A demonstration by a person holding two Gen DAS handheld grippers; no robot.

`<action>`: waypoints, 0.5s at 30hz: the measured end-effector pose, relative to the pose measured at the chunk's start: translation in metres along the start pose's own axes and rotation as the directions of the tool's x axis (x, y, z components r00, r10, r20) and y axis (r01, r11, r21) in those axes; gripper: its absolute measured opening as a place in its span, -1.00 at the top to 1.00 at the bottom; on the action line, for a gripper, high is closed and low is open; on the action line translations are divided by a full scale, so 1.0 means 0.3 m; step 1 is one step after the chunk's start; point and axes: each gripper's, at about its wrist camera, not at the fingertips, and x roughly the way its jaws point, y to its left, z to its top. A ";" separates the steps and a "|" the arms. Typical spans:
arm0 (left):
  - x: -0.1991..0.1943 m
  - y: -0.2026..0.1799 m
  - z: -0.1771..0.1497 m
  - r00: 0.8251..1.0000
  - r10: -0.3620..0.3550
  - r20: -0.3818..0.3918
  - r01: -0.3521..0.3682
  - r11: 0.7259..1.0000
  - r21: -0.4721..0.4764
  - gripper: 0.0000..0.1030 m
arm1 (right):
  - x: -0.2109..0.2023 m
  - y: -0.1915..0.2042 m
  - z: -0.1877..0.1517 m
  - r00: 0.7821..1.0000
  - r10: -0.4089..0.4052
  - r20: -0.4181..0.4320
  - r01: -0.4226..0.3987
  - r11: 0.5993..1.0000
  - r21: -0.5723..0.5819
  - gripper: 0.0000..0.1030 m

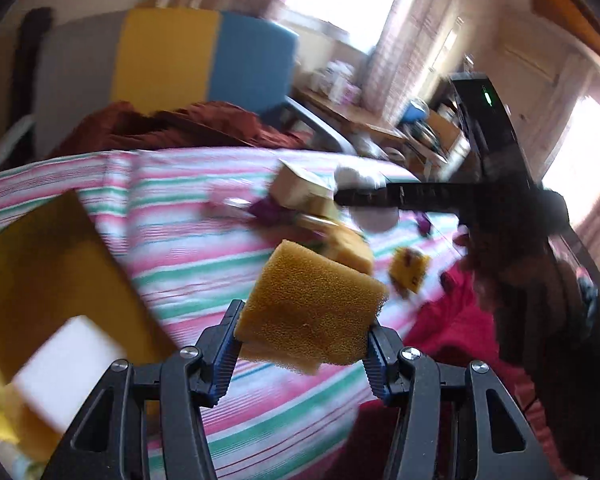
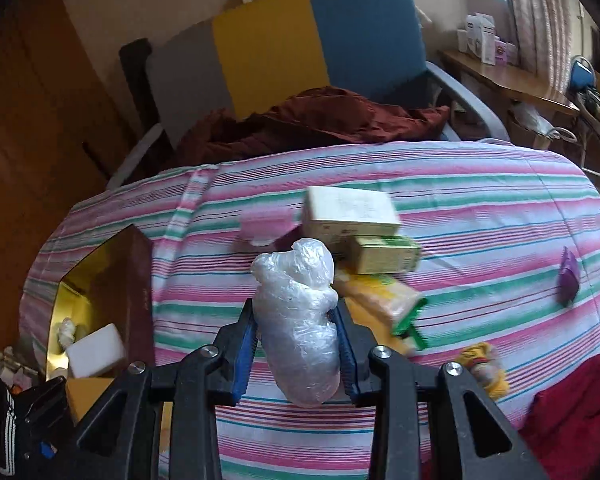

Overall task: Organize objects
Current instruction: 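Release the sponge with the left tool into the tray while the right tool releases the bundle there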

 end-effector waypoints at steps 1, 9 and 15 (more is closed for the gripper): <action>-0.030 0.032 -0.004 1.000 0.018 0.015 -0.017 1.000 -0.019 -0.07 | 0.009 0.052 -0.006 1.000 0.023 -0.007 -0.024 0.999 -0.022 0.32; -0.289 0.345 -0.083 0.966 0.228 0.124 -0.197 0.955 -0.221 -0.07 | 0.106 0.405 -0.077 0.981 0.167 -0.094 -0.180 0.971 -0.157 0.32; -0.374 0.536 -0.157 0.915 0.389 0.103 -0.341 0.885 -0.317 -0.10 | 0.191 0.577 -0.146 0.967 0.196 -0.165 -0.229 0.950 -0.214 0.29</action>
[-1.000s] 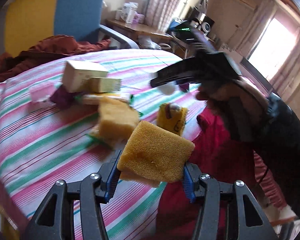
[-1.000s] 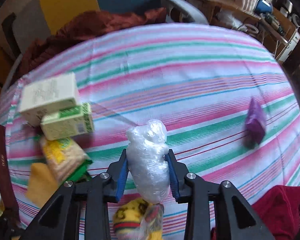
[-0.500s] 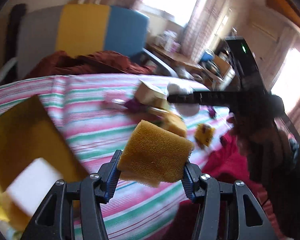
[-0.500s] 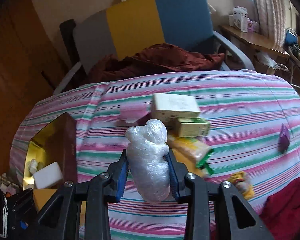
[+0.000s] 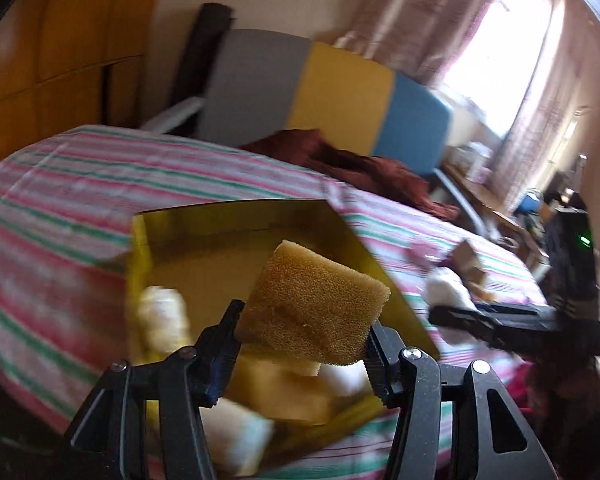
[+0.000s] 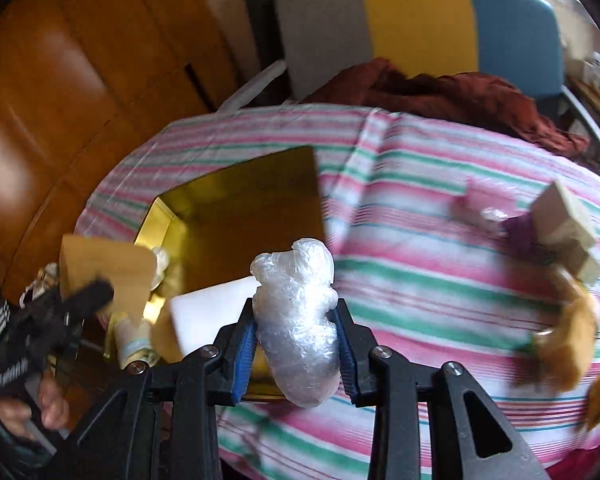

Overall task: Organize objects
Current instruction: 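Release the sponge with the left tool into the tray while the right tool releases the bundle there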

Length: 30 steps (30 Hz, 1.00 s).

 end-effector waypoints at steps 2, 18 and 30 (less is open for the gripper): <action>0.010 0.050 -0.012 0.998 0.055 -0.006 -0.055 0.998 -0.011 -0.15 | 0.041 0.036 -0.011 1.000 0.004 -0.027 -0.005 1.000 -0.020 0.23; -0.008 0.159 -0.147 0.989 0.131 -0.061 -0.136 0.986 -0.092 -0.40 | 0.121 0.065 -0.111 0.996 0.012 -0.087 -0.012 1.000 -0.001 -0.32; -0.057 0.114 -0.154 0.991 0.127 -0.030 -0.129 0.987 -0.091 -0.64 | 0.062 0.052 -0.147 0.999 -0.040 -0.006 0.041 0.998 0.044 -0.51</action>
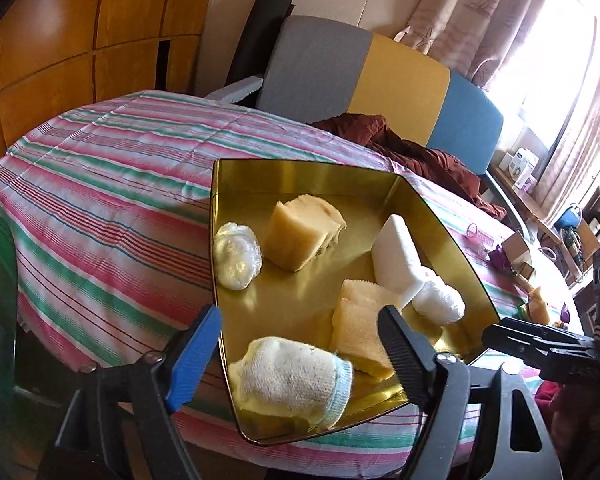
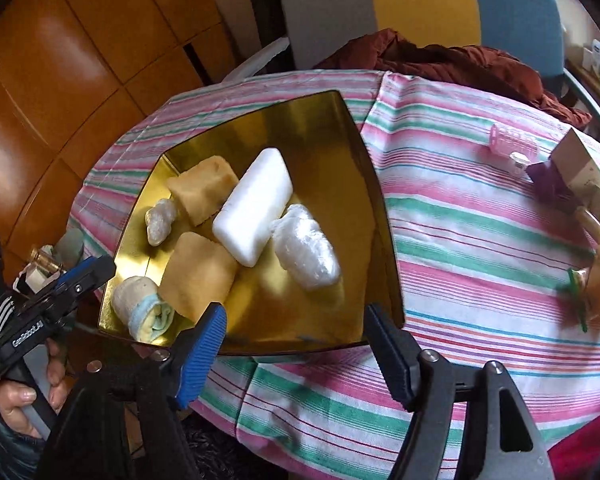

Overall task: Organize objects
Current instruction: 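Release the sponge with the left tool into the tray while the right tool releases the bundle there, then move both open tools away from the tray back toward the pile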

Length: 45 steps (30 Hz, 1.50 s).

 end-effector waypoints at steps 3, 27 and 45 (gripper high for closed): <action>-0.008 -0.010 0.010 1.000 0.016 0.010 -0.016 1.000 0.003 -0.70 | -0.012 -0.009 -0.003 1.000 -0.008 0.020 0.008 1.000 0.006 -0.55; -0.012 -0.183 -0.006 0.991 0.119 0.058 -0.127 0.976 0.176 -0.85 | -0.058 -0.041 -0.055 0.979 -0.162 0.122 0.168 0.985 -0.036 -0.58; -0.011 -0.297 -0.033 0.992 0.112 0.058 -0.124 0.952 0.279 -0.86 | -0.096 -0.169 -0.055 0.964 -0.238 0.122 0.235 0.971 0.032 -0.65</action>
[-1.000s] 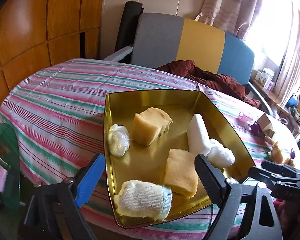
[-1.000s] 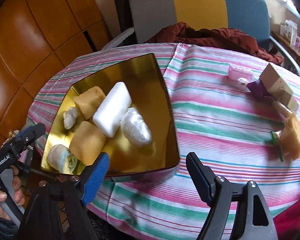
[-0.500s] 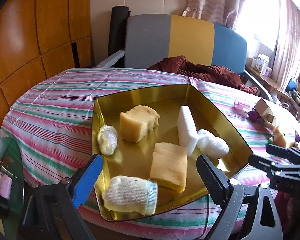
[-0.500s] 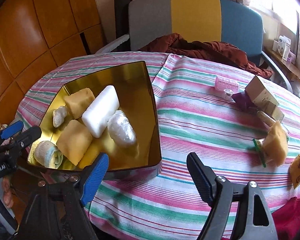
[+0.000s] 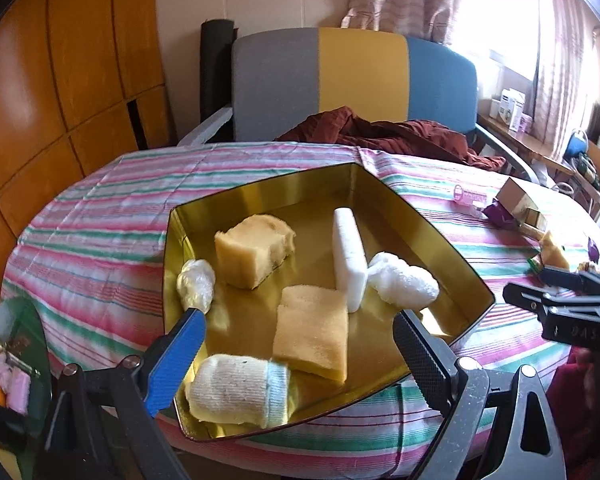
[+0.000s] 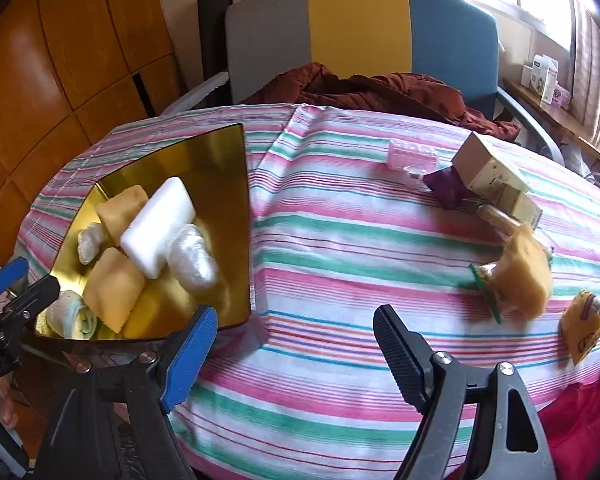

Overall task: Organize objects
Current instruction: 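Move both open tools away from the tray back toward the pile, then reach the pile and grasp the pink hair curler with the left tool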

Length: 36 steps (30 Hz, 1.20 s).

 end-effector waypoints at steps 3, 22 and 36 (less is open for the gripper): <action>-0.008 -0.027 0.006 1.000 -0.004 0.009 0.004 1.000 0.026 -0.89 | -0.012 -0.028 0.022 1.000 -0.026 0.014 0.026 1.000 -0.008 -0.66; -0.004 -0.185 0.010 1.000 -0.023 -0.012 0.025 0.988 0.153 -0.89 | -0.034 -0.550 0.177 0.941 -0.308 0.139 0.266 0.929 0.257 -0.66; 0.016 -0.293 0.006 0.996 -0.082 -0.037 0.089 0.972 0.217 -0.90 | -0.028 -0.612 0.155 0.963 -0.254 0.088 0.209 0.914 0.346 -0.66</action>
